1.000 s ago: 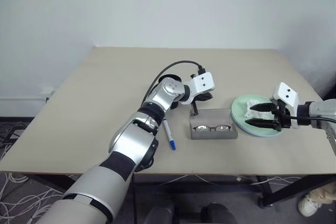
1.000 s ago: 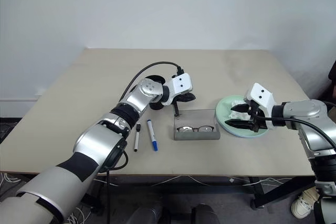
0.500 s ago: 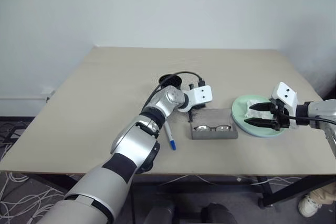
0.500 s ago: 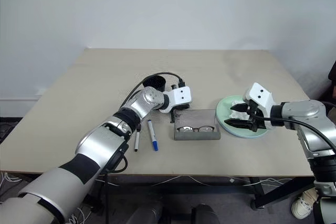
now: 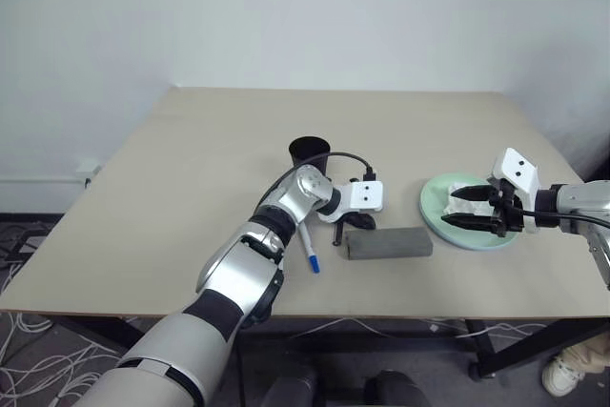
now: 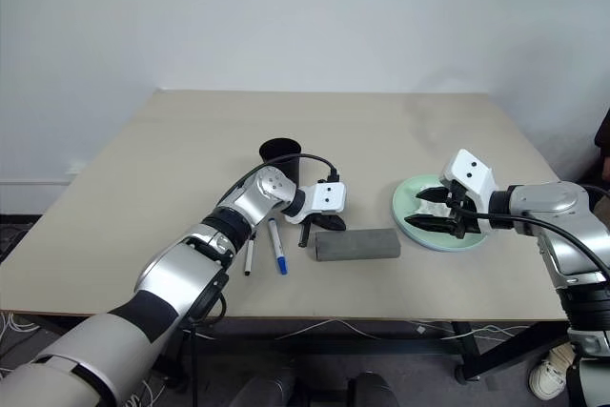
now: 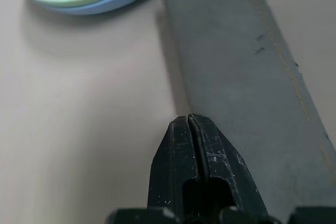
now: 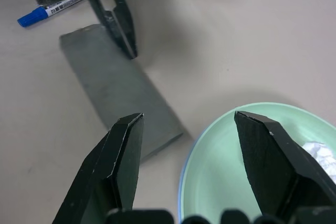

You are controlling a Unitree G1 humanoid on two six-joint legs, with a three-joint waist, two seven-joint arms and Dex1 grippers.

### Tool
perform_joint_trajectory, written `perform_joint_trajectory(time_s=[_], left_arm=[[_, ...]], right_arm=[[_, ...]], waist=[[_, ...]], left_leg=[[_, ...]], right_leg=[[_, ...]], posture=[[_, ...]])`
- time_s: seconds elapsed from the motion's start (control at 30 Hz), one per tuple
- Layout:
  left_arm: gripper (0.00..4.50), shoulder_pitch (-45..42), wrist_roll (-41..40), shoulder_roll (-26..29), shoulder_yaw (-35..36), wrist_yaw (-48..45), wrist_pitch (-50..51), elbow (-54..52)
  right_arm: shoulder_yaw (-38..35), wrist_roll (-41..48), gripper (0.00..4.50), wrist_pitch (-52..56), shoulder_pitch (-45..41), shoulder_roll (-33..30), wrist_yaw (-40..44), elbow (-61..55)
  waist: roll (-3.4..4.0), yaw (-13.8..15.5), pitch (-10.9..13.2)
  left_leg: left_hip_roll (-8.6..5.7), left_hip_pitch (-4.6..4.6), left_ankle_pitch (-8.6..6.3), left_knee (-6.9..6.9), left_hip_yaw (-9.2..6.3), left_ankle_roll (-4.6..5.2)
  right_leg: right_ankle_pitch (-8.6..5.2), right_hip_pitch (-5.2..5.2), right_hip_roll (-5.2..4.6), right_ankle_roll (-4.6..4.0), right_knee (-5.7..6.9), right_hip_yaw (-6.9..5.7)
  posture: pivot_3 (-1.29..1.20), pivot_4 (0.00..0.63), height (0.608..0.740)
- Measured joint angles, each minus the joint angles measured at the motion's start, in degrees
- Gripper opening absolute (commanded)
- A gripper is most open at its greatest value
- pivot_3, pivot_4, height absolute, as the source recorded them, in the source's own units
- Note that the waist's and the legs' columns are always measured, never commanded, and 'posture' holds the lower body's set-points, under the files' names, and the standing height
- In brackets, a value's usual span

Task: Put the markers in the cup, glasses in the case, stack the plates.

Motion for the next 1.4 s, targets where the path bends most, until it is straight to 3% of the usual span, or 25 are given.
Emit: perform_joint_trajectory(time_s=[0.37, 0.53, 0.67, 0.8, 0.93, 1.13, 1.4], left_arm=[[0.02, 0.95, -1.51, 0.69, -0.02, -1.09, 1.38, -2.46], [0.02, 0.15, -5.97, 3.0, 3.96, -2.69, 5.37, -6.83], [0.02, 3.58, -8.65, 7.08, 4.55, -4.71, 12.0, -22.23], [0.02, 13.64, -11.05, 10.5, 5.11, -4.3, 25.0, -41.18], [0.89, 18.01, -12.42, 11.84, 6.12, 0.37, 42.03, -55.99], [2.93, 21.15, -12.71, 11.3, 10.33, 13.68, 59.34, -68.01], [2.93, 21.69, -12.69, 2.16, 16.42, 33.12, 86.67, -71.7]], right_arm=[[0.14, -0.04, 2.99, -0.45, -1.44, 0.3, 0.02, 0.95], [0.23, -0.03, 2.99, -0.44, -1.46, 0.42, 0.06, 0.94], [0.91, -0.06, 2.99, -0.45, -1.72, 0.57, 0.58, 1.02], [2.01, -0.14, 2.99, -0.65, -2.6, 1.29, 1.07, 1.27], [2.75, -0.6, 2.99, -0.93, -3.98, 1.61, 1.46, 2.42], [3.83, -1.16, 2.99, -1.31, -4.41, 1.76, 3.26, 3.95], [4.65, -1.3, 2.99, -1.59, -5.93, 2.46, 3.83, 5.33]], waist=[[0.0, 0.0, 0.0], [0.0, -0.19, 0.0], [0.03, -0.34, -0.02], [0.05, -0.35, -0.03], [0.05, -0.09, -0.02], [0.05, -0.25, -0.02], [0.03, -0.22, -0.01]], left_leg=[[-0.01, -0.06, 0.0, 0.01, 0.0, 0.0], [0.0, -0.15, 0.0, 0.03, 0.0, 0.0], [0.0, -0.12, 0.0, 0.01, 0.0, 0.0], [0.0, -0.12, 0.01, -0.02, 0.0, -0.01], [-0.01, -0.09, 0.03, 0.1, -0.05, 0.02], [-0.01, 0.37, 0.04, 0.1, -0.05, 0.02], [-0.02, 0.41, 0.07, 0.11, -0.05, -0.03]], right_leg=[[0.0, -0.04, 0.0, 0.0, -0.01, 0.0], [0.01, -0.15, 0.01, -0.01, 0.03, 0.0], [0.01, -0.14, 0.03, -0.01, 0.02, 0.05], [0.01, -0.16, 0.05, -0.02, 0.03, 0.06], [0.02, -0.06, 0.02, -0.03, 0.04, -0.08], [0.03, 0.21, 0.07, 0.0, 0.07, -0.07], [0.09, 0.23, 0.12, 0.08, 0.12, -0.25]], posture=[[0.0, 0.0, 0.731], [0.0, 0.0, 0.731], [0.0, 0.0, 0.731], [0.0, 0.0, 0.731], [0.0, 0.0, 0.731], [0.0, 0.0, 0.731], [0.0, 0.0, 0.731]])
